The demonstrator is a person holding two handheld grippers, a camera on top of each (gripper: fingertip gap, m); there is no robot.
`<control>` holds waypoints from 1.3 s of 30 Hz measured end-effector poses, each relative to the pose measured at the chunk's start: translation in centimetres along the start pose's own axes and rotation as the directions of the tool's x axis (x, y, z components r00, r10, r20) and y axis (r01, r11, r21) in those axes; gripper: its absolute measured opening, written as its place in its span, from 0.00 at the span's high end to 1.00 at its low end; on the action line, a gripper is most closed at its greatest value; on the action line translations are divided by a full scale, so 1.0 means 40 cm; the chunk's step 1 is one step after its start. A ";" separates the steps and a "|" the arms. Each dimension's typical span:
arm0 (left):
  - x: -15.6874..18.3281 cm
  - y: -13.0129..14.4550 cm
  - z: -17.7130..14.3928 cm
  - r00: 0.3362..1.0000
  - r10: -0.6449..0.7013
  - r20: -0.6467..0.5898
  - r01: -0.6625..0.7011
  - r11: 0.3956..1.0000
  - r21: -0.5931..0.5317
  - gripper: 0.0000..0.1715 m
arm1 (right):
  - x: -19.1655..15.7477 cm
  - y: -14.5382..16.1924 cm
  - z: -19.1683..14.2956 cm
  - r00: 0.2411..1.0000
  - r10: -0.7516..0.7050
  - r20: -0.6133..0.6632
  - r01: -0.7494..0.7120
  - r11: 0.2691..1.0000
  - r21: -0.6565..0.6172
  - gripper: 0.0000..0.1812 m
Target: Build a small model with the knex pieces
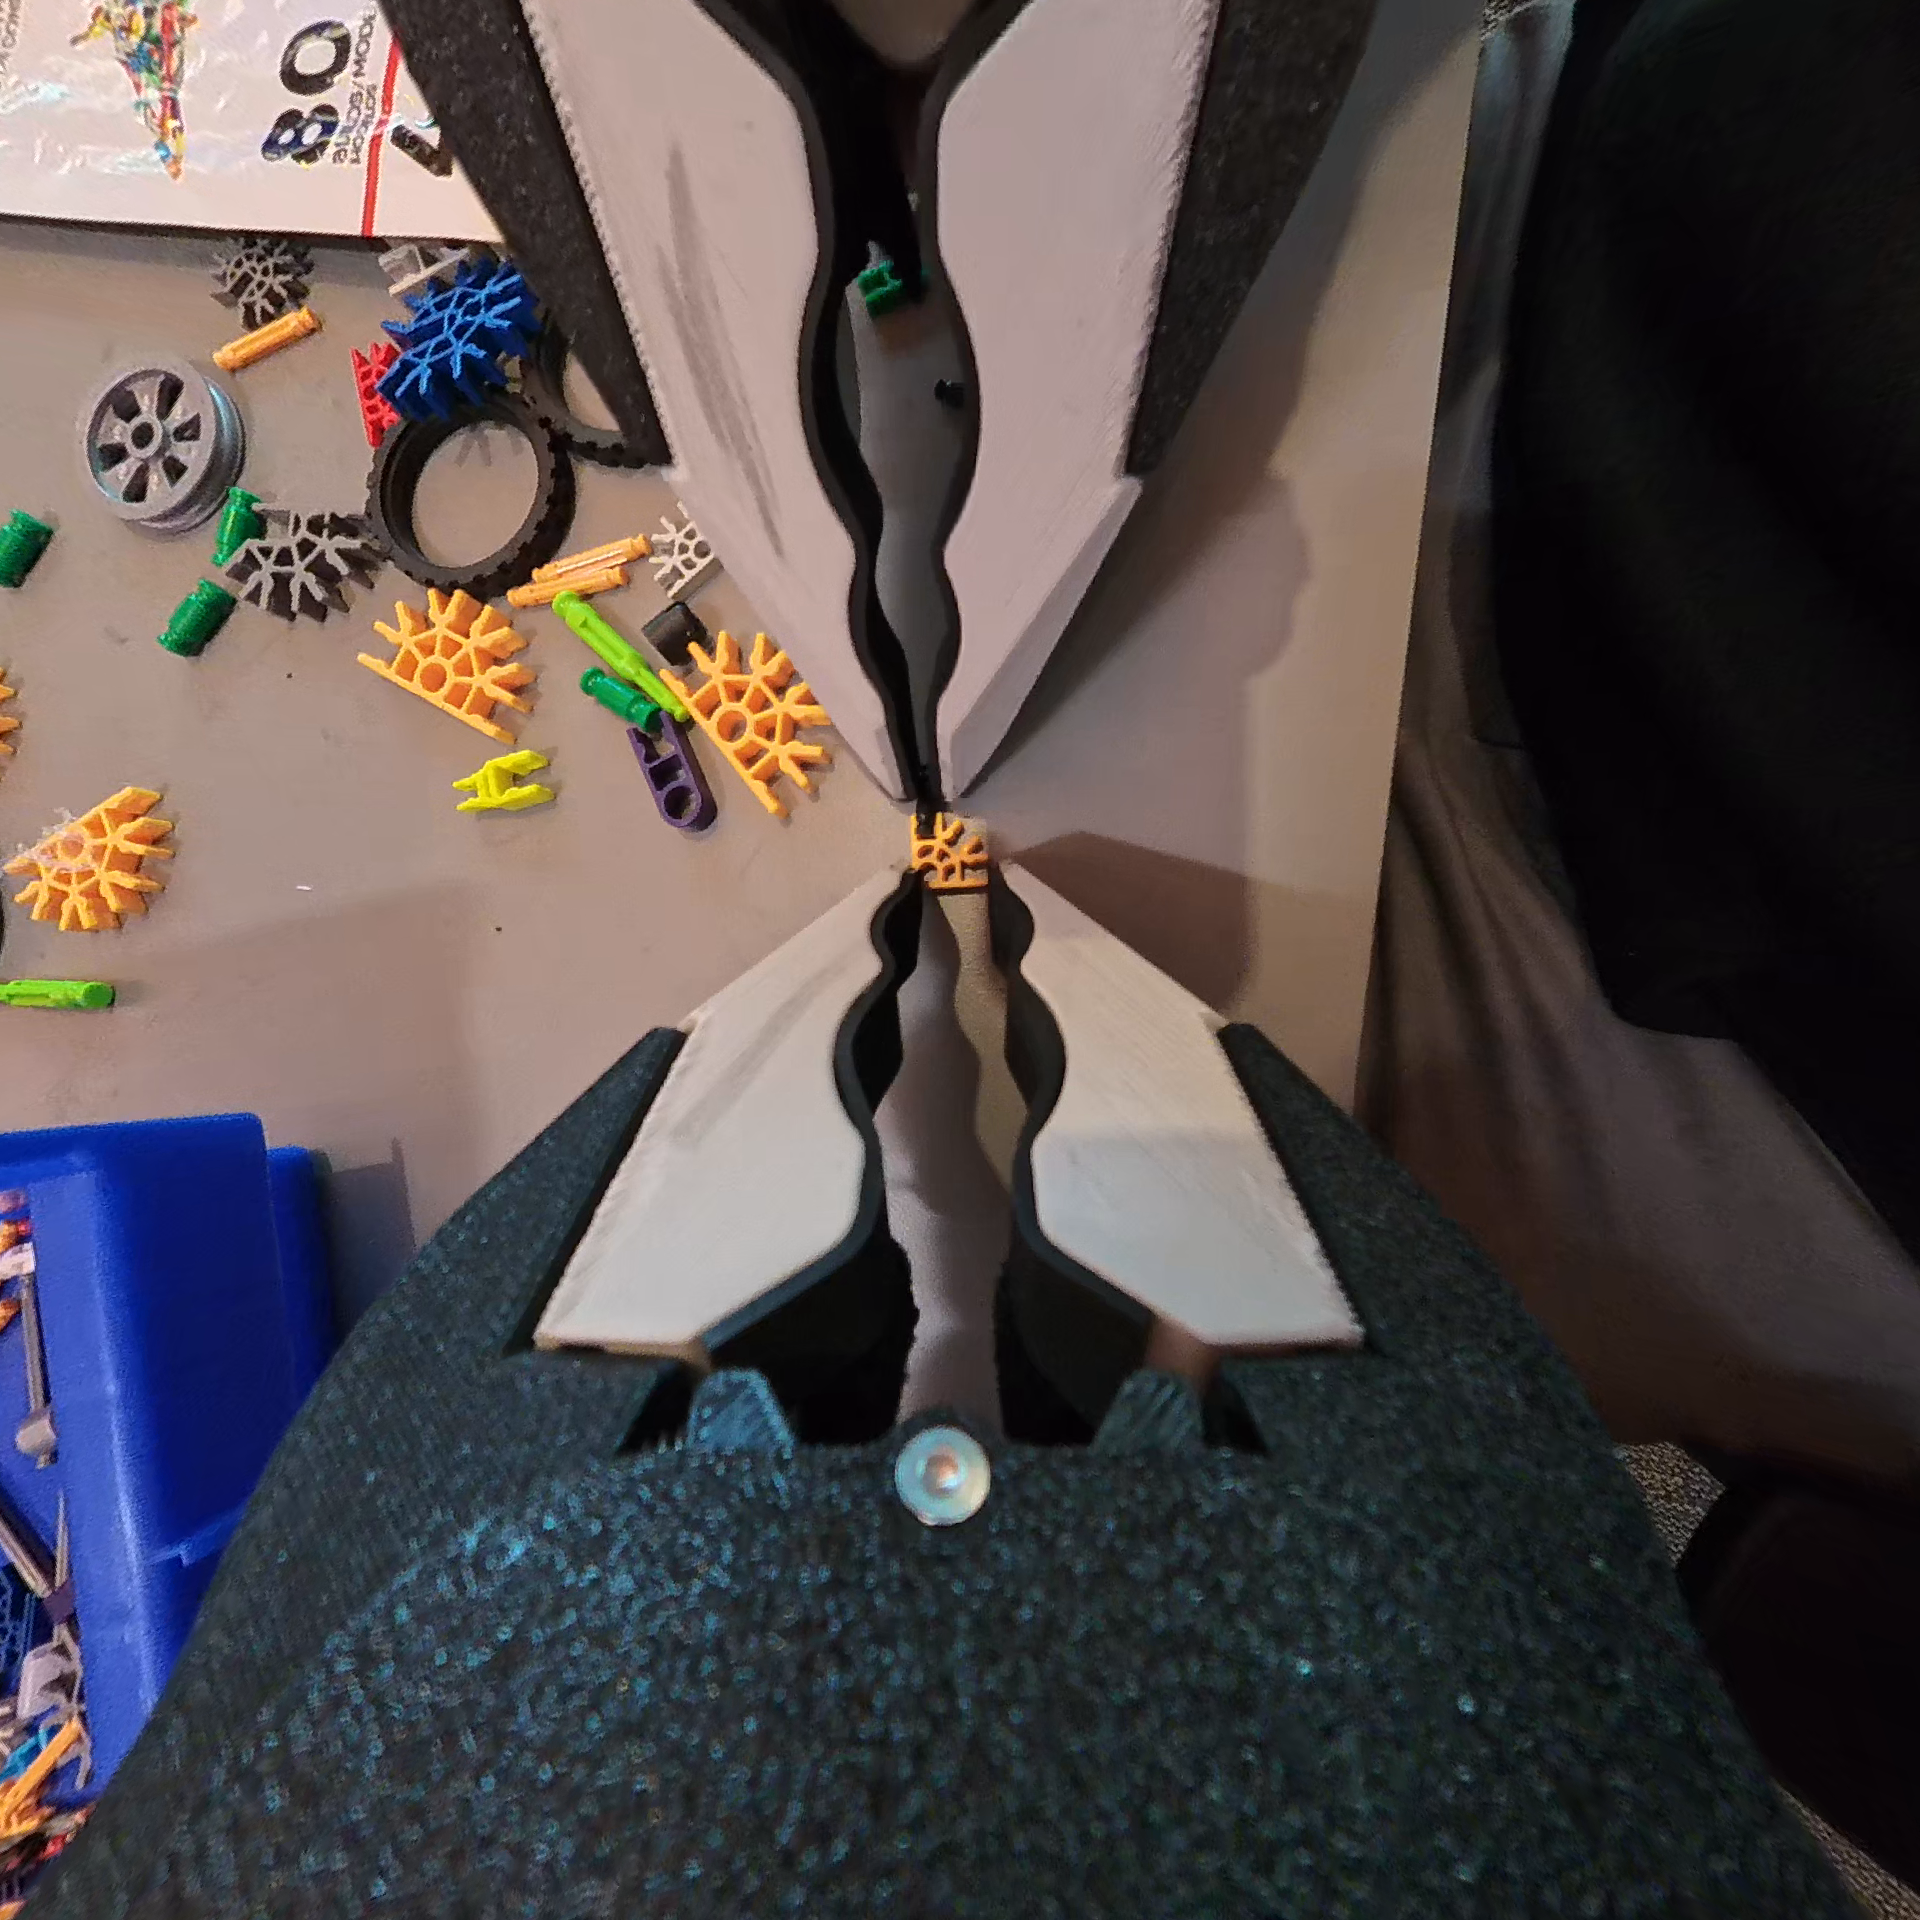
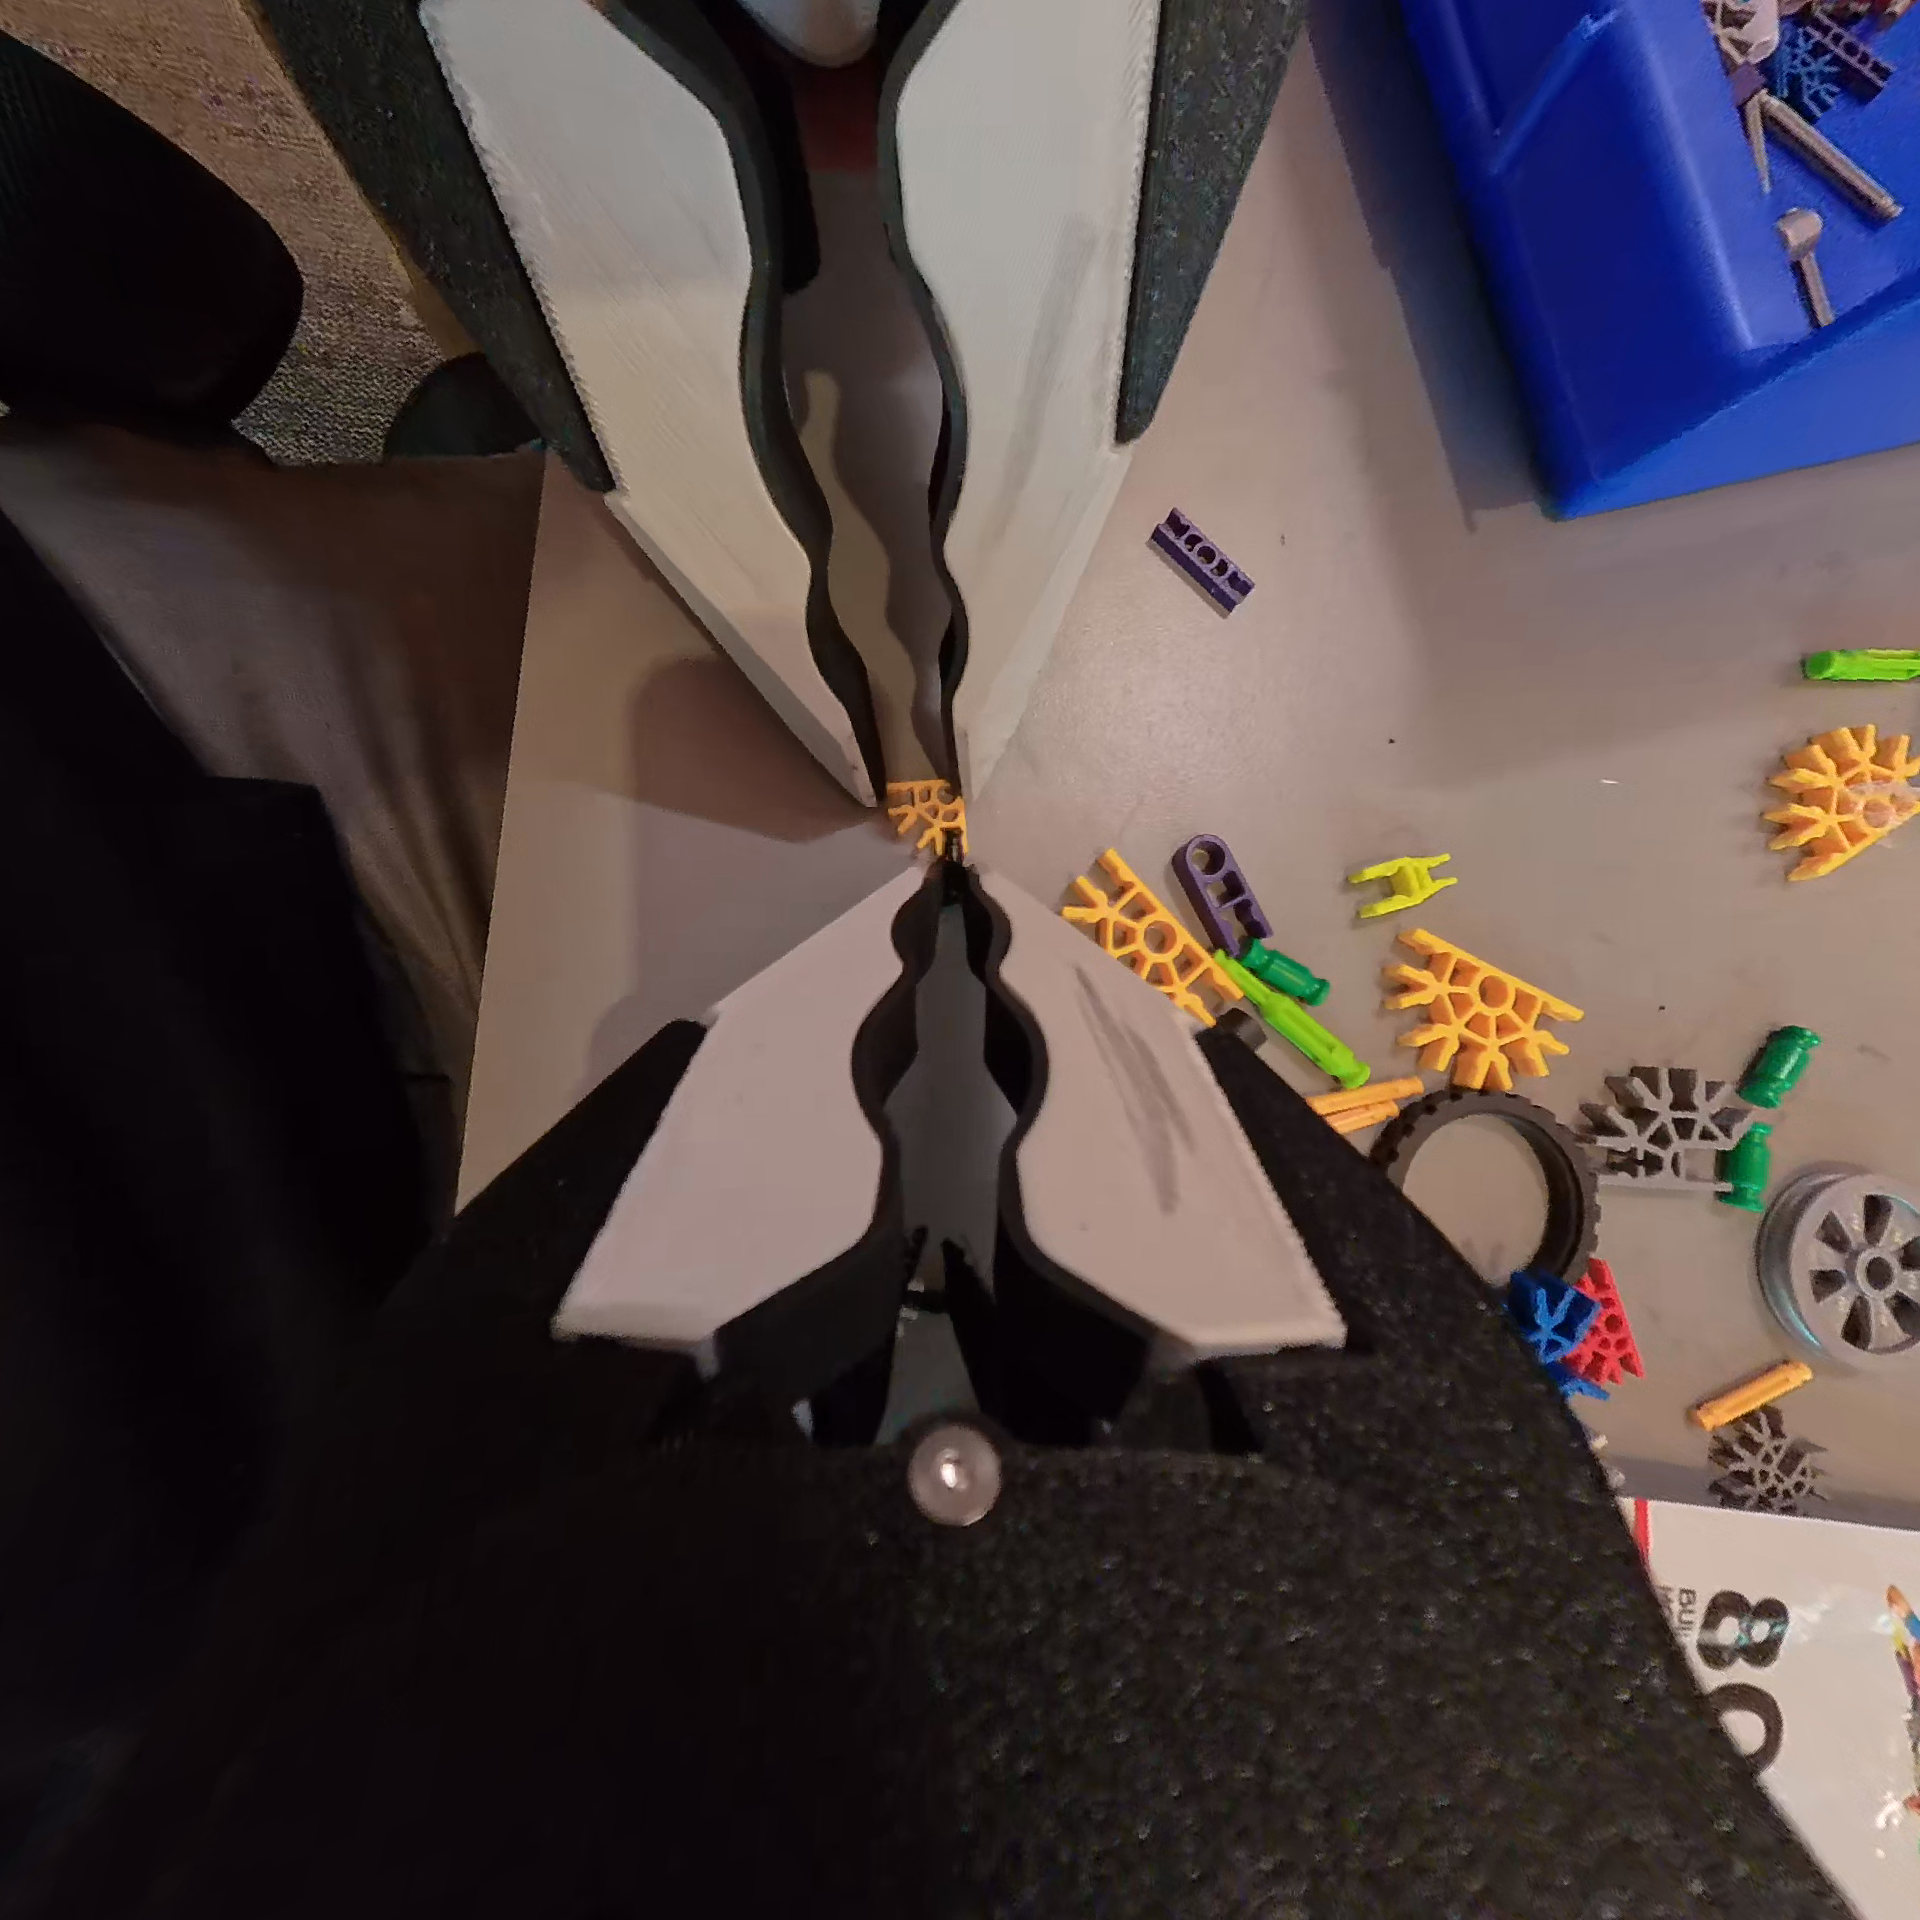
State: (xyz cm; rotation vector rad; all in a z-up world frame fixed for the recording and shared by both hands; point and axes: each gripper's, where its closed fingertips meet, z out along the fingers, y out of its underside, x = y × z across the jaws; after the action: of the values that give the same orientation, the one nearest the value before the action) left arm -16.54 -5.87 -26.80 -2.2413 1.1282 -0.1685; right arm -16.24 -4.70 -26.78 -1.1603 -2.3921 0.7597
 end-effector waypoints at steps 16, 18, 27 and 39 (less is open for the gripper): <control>0.000 0.000 0.000 1.000 -0.002 -0.002 0.002 1.000 0.001 0.94 | 0.024 -0.022 -0.027 0.995 0.089 0.047 -0.092 0.994 0.064 1.00; 0.000 0.000 0.000 1.000 -0.003 -0.001 0.003 1.000 0.002 0.94 | 0.017 -0.024 -0.020 0.994 0.088 0.068 -0.092 0.994 0.061 1.00; 0.000 0.000 -0.001 1.000 -0.004 -0.002 0.004 1.000 0.003 0.94 | 0.003 -0.016 0.001 0.994 0.063 0.088 -0.065 0.998 0.013 1.00; 0.001 0.001 -0.001 1.000 -0.008 -0.004 0.008 1.000 0.002 0.94 | -0.001 -0.016 0.005 0.981 0.094 0.169 -0.076 0.991 -0.110 1.00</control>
State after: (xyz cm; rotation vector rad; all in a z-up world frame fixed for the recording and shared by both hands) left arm -16.57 -5.94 -26.79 -2.2445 1.1211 -0.1776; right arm -16.70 -5.13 -26.56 -1.2937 -2.5654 0.8026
